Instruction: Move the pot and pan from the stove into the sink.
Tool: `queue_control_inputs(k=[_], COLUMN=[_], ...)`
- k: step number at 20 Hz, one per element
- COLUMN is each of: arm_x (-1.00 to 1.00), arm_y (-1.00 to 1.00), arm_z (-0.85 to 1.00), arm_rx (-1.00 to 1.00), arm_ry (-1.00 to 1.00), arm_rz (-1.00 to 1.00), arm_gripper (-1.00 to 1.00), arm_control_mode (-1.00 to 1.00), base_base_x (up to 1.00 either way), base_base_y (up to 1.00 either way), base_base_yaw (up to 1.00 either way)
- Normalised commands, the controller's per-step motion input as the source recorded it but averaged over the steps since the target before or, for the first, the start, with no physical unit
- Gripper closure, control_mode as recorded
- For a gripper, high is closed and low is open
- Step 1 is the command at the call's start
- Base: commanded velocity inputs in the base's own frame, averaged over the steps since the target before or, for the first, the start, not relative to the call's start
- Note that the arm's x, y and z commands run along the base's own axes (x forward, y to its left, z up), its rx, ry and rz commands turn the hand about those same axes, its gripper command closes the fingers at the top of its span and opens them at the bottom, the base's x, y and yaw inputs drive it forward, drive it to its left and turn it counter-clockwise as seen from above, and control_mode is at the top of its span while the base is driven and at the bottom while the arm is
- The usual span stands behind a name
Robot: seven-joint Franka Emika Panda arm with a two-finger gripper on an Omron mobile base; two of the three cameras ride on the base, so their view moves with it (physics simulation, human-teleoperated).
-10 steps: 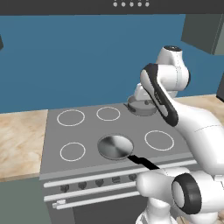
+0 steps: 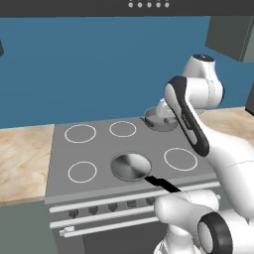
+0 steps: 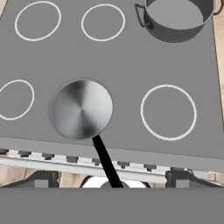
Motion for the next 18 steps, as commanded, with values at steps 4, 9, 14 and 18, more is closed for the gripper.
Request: queue_control_inputs(k=[4,9,14,18], arm_x=[-0.4,-0.25,-0.03,-0.01], arm_y=[0.0,0.01,0.01,0.0], arm_z=[-0.14,-0.23,-0.34,-0.51], arm_rx=[-0.01,-0.06,-0.07,-0.04], arm_ry=[0.0,0.03,0.1,0.14], arm_rz=[0.13,0.16,0.13,0.13], arm_gripper=[-1.0,-1.0,-1.0,-1.0], arm_control_mode=[-1.0,-1.0,-1.0,-1.0], base_base_x=[0.0,0.0,0.0,0.0], base_base_y=[0.0,0.0,0.0,0.0], base_base_yaw=[0.0,0.0,0.0,0.0])
